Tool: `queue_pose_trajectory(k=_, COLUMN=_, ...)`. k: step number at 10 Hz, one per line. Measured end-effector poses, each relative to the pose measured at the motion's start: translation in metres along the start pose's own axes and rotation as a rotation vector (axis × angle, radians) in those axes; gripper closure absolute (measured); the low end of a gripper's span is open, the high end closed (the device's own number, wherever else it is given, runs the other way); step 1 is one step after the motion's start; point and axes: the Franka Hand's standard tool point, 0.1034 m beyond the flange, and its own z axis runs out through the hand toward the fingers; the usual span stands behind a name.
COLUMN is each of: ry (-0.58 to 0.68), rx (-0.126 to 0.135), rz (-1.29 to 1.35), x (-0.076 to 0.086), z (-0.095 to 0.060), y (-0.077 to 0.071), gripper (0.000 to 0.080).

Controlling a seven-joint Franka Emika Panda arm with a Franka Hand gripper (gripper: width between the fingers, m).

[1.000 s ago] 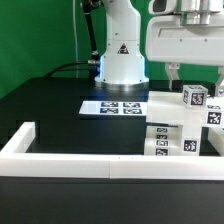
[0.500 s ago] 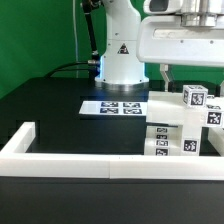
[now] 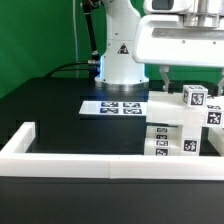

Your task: Assemble chair

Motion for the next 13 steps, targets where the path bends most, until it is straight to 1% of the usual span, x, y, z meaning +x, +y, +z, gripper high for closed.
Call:
queue_pose_trajectory(k=1, ry=0.0, rx=0.0, rz=0.004, x=0.0, z=0.0, y=0.0, gripper=0.0411)
queue_pose_trajectory(k=2, ry=0.0, rx=0.0, rz=0.005, x=0.0001, z=0.0, y=0.0002, gripper=0.0512)
queue_pose_trajectory(k=5, ry=0.0, rx=0.0, rz=0.052, x=0.0001, z=0.0, y=0.0003, gripper=0.0512)
queue_pose_trajectory(k=9, ry=0.001, rx=0.001, rz=0.345, x=0.0009, z=-0.0005, y=0.0005, gripper=0.0512)
queue_pose_trajectory(k=12, ry=0.002, rx=0.0, rz=0.355, x=0.0011, z=-0.0006, y=0.0008, gripper=0.0512)
queue_pose_trajectory(k=13, ry=0.002, rx=0.002, rz=0.371, x=0.0007, z=-0.0014, y=0.0001, gripper=0.042)
